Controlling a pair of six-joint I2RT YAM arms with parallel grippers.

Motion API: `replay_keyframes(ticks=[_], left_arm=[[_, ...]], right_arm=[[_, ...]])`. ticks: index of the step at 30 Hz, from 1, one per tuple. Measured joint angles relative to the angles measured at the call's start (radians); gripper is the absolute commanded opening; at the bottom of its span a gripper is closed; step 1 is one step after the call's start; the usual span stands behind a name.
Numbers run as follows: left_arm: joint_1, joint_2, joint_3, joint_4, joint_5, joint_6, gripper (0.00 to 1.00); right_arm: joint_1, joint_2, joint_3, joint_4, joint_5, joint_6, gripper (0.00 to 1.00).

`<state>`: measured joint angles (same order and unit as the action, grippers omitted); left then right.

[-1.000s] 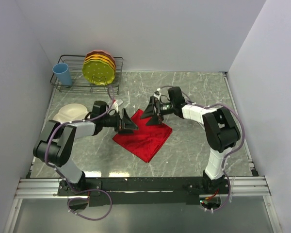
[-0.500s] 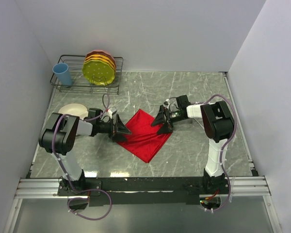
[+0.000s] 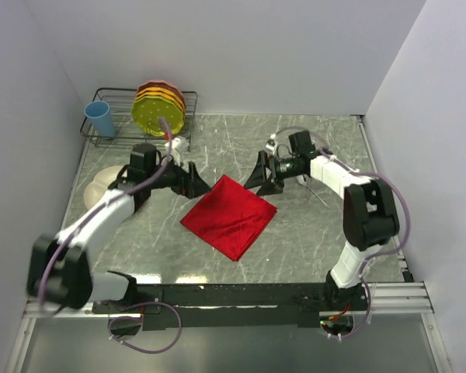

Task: Fold the napkin into a case and place the utensils inside
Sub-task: Smooth out the square-folded napkin at the center of the board, then pick up the top corner of the square folded napkin from the center of the board.

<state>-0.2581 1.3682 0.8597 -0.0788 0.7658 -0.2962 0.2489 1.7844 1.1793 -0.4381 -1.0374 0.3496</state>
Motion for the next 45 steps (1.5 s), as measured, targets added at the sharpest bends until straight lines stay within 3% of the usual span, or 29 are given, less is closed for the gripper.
replay_keyframes(ticks=[4,5,7,8,10,15,21,32,45], left_arm=[[-0.229,-0.255,-0.044,-0.014,-0.195,0.282,0.82],[-0.298,-0.290,-0.074,-0.016,-0.230,0.341,0.73],[-0.412,-0.327,-0.135,-0.020,-0.288,0.443,0.61],[-0.455,-0.332,-0.162,-0.020,-0.307,0.478,0.49],[-0.528,-0.310,-0.228,-0.019,-0.348,0.554,0.40],[-0.655,-0.265,-0.347,0.008,-0.422,0.709,0.43],[-0.744,-0.186,-0.369,0.096,-0.431,0.840,0.45],[-0.806,-0.027,-0.369,0.210,-0.431,0.922,0.51],[-0.811,0.037,-0.364,0.269,-0.451,0.932,0.42]], right_arm=[[-0.001,-0.078,0.072,-0.086,0.144,-0.113,1.00],[-0.001,-0.081,0.082,-0.107,0.183,-0.138,1.00],[-0.001,-0.076,0.097,-0.148,0.256,-0.181,1.00],[-0.001,-0.068,0.101,-0.171,0.294,-0.200,1.00],[-0.001,-0.052,0.109,-0.205,0.346,-0.222,1.00],[-0.001,-0.006,0.119,-0.239,0.430,-0.228,1.00],[-0.001,0.021,0.142,-0.256,0.445,-0.236,1.00],[-0.001,0.021,0.163,-0.274,0.446,-0.248,1.00],[-0.001,0.021,0.163,-0.282,0.442,-0.249,1.00]])
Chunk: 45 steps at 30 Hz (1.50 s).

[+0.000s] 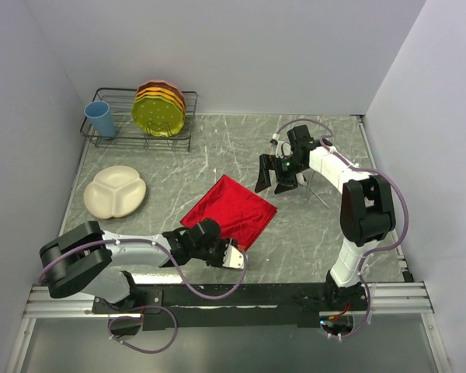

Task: Fold the napkin into a case and place the utensils inside
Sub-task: Pick up the top corner of the square folded napkin from the center of the board, then fold the top corner of the square-folded napkin at the center of the board.

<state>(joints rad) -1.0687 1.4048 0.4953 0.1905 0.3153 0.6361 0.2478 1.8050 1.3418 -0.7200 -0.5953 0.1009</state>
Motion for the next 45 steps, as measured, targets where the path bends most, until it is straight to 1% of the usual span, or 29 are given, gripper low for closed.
replay_keyframes(ticks=[4,15,18,19,21,22,24,29,33,36,41,45], left_arm=[[0.000,0.000,0.010,0.000,-0.008,-0.001,0.33],[0.017,0.000,0.042,0.000,-0.010,-0.021,0.22],[0.031,0.000,0.044,0.000,-0.006,-0.021,0.18],[0.035,0.000,0.044,-0.001,-0.005,-0.022,0.14],[0.046,0.000,0.046,-0.006,0.001,-0.024,0.11],[0.056,0.000,0.052,-0.018,0.007,-0.026,0.08],[0.081,0.000,0.069,-0.034,0.017,-0.030,0.06],[0.169,0.012,0.151,-0.062,0.057,-0.031,0.05],[0.248,0.070,0.237,-0.090,0.097,-0.028,0.06],[0.299,0.125,0.295,-0.113,0.115,-0.026,0.05],[0.388,0.238,0.416,-0.159,0.140,-0.027,0.01],[0.446,0.313,0.500,-0.178,0.151,-0.027,0.01]], right_arm=[[0.000,0.000,0.000,0.000,-0.003,0.000,1.00],[0.000,0.000,0.000,-0.001,-0.023,0.002,1.00],[0.000,0.000,0.000,-0.002,-0.027,0.002,1.00],[0.000,0.000,0.000,-0.002,-0.027,0.002,1.00],[0.000,0.000,0.000,-0.002,-0.031,0.002,1.00],[0.000,0.000,0.000,-0.002,-0.034,0.002,1.00],[0.000,0.000,0.000,-0.002,-0.037,0.002,1.00],[0.000,0.001,0.000,-0.002,-0.044,0.002,1.00],[0.000,0.007,0.000,-0.002,-0.045,0.001,1.00],[0.000,0.022,0.000,-0.003,-0.045,0.000,0.97],[-0.003,0.035,0.000,-0.006,-0.045,-0.002,0.89],[-0.004,0.036,0.001,-0.006,-0.045,-0.005,0.81]])
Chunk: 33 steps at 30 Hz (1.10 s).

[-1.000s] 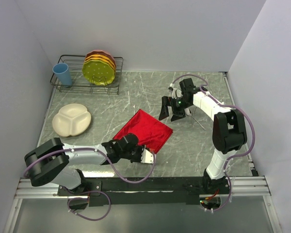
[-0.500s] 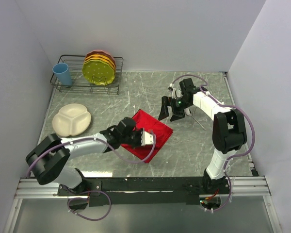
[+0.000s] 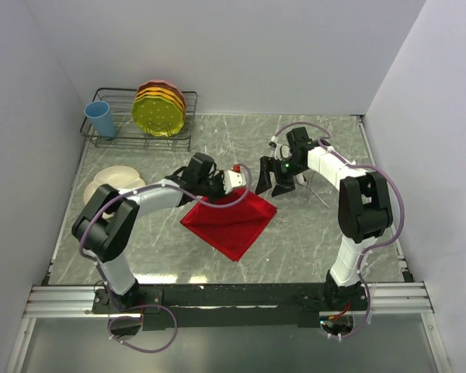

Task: Fold the napkin into a case and place the utensils inside
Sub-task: Fold the top corner of the square-folded napkin at the center of the board.

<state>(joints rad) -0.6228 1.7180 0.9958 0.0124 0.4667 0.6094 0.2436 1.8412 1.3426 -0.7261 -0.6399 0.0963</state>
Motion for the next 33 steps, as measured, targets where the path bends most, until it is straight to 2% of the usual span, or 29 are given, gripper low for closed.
replay_keyframes(ticks=[9,17,33], left_arm=[[0.082,0.117,0.109,-0.021,0.011,0.000,0.01],[0.113,0.175,0.193,-0.054,0.019,0.001,0.01],[0.113,0.216,0.246,-0.110,0.032,0.003,0.02]], right_arm=[[-0.002,0.013,0.013,-0.003,0.000,-0.002,0.73],[-0.002,0.028,0.035,-0.007,0.004,-0.002,0.67],[-0.002,0.066,0.049,-0.021,0.004,-0.005,0.68]])
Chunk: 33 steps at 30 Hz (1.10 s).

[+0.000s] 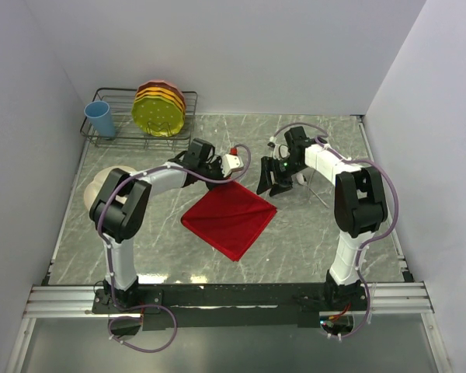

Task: Fold the napkin into a case and place the utensils inside
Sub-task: Fold the top corner of the square-folded napkin at the center of the board.

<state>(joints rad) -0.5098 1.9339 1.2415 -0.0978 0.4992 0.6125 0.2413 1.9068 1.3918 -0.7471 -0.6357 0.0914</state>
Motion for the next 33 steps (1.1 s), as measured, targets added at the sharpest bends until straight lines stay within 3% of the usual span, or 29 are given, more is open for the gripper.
replay_keyframes(ticks=[25,28,29,30,33], left_arm=[[0.001,0.034,0.074,-0.060,-0.052,-0.026,0.03],[0.002,0.035,0.074,-0.064,-0.060,-0.030,0.12],[0.002,0.035,0.074,-0.064,-0.062,-0.030,0.24],[0.003,0.035,0.074,-0.064,-0.065,-0.030,0.29],[0.006,0.035,0.074,-0.066,-0.079,-0.035,0.37]], right_arm=[[0.000,0.000,0.002,-0.010,0.000,-0.008,0.68],[0.000,0.000,0.002,-0.010,-0.001,-0.008,0.69],[0.000,0.000,0.002,-0.010,-0.002,-0.008,0.69],[0.000,0.000,0.002,-0.010,-0.002,-0.008,0.70],[0.000,0.000,0.003,-0.010,-0.008,-0.009,0.70]])
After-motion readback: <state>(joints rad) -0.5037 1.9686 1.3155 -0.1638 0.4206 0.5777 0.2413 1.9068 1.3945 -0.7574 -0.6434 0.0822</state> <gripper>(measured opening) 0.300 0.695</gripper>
